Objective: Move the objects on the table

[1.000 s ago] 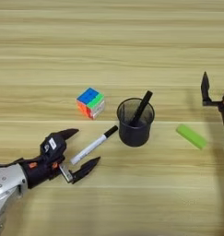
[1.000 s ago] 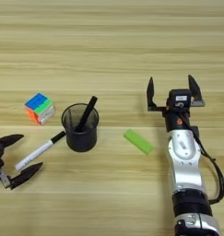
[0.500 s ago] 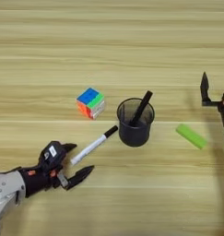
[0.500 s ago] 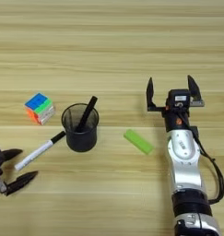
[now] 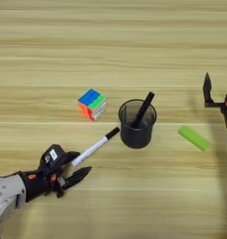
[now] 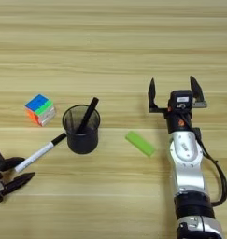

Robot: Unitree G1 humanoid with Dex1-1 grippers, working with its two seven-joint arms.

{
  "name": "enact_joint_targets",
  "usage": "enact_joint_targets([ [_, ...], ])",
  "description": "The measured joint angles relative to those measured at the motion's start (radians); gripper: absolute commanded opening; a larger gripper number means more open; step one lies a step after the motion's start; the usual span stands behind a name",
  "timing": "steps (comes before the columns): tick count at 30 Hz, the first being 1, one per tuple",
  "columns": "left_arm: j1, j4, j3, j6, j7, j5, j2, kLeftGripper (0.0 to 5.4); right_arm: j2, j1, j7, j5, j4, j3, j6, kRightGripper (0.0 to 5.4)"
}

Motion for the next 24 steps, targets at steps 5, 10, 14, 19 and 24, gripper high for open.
enact_joint_targets([
  [5,0.000,0.001,0.000,0.000,0.000,0.000,0.000,1.97,0.000,0.000,0.000,0.000,0.000,0.000,0.000,5.40],
  [10,-0.003,0.000,0.000,-0.001,-0.001,0.000,0.000,1.57,0.000,0.000,0.000,0.000,0.000,0.000,0.000,5.40],
  [14,-0.004,0.000,0.000,-0.001,-0.001,0.000,0.000,1.19,0.000,0.000,0.000,0.000,0.000,0.000,0.000,5.40],
  [19,-0.005,-0.001,0.000,-0.002,0.000,0.000,0.000,0.73,0.000,0.000,0.000,0.000,0.000,0.000,0.000,5.40],
  [24,-0.013,-0.001,0.001,-0.002,0.000,0.000,0.000,0.69,0.000,0.000,0.000,0.000,-0.001,0.000,0.001,5.40],
])
